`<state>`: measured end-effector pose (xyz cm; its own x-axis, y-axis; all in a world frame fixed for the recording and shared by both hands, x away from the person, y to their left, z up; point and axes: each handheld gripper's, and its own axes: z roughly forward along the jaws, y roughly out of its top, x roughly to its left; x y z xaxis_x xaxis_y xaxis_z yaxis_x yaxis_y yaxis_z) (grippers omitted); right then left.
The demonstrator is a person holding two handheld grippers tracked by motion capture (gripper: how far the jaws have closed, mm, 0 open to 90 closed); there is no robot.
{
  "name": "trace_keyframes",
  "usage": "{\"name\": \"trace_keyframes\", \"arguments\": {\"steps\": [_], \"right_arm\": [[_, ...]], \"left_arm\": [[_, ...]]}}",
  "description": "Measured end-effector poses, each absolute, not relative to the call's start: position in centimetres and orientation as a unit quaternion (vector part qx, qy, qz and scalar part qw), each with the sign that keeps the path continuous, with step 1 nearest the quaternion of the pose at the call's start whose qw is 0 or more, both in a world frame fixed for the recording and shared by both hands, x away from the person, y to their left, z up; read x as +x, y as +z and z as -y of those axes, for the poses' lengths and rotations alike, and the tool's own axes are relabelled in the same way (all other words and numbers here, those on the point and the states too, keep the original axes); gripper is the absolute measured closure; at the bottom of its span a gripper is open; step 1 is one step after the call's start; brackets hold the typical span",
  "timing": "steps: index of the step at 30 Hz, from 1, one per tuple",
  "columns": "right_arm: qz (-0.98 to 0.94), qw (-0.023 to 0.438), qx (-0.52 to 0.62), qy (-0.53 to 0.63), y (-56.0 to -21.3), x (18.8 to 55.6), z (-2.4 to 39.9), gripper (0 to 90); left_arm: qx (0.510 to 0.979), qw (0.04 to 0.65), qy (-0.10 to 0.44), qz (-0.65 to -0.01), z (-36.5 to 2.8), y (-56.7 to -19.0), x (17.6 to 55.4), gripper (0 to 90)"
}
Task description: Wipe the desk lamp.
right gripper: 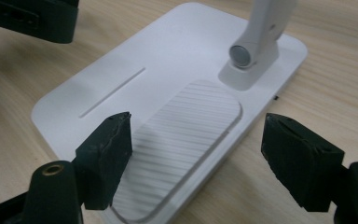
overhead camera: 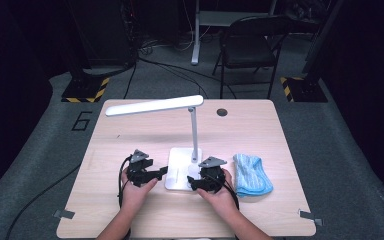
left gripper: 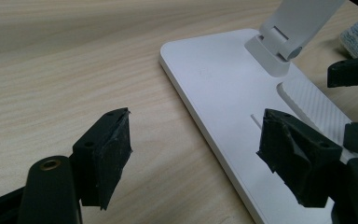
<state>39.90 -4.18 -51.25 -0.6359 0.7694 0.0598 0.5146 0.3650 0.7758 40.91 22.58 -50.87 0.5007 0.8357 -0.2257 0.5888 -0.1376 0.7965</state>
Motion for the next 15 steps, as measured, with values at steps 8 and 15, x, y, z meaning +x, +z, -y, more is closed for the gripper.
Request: {"name": "trace_keyframes", "arguments": {"steps": [8,15], "right_arm": [[-0.81,0.148,0.399,0.403,-51.1,40.2,3.8,23.5],[-0.818,0.149,0.396,0.39,-51.4,40.1,3.2,22.0]], "left_arm": [[0.742,0.447,0.139,-0.48,-22.5,-50.9,41.0,24.4],[0.742,0.448,0.136,-0.48,-22.6,-51.0,41.0,24.2]]}}
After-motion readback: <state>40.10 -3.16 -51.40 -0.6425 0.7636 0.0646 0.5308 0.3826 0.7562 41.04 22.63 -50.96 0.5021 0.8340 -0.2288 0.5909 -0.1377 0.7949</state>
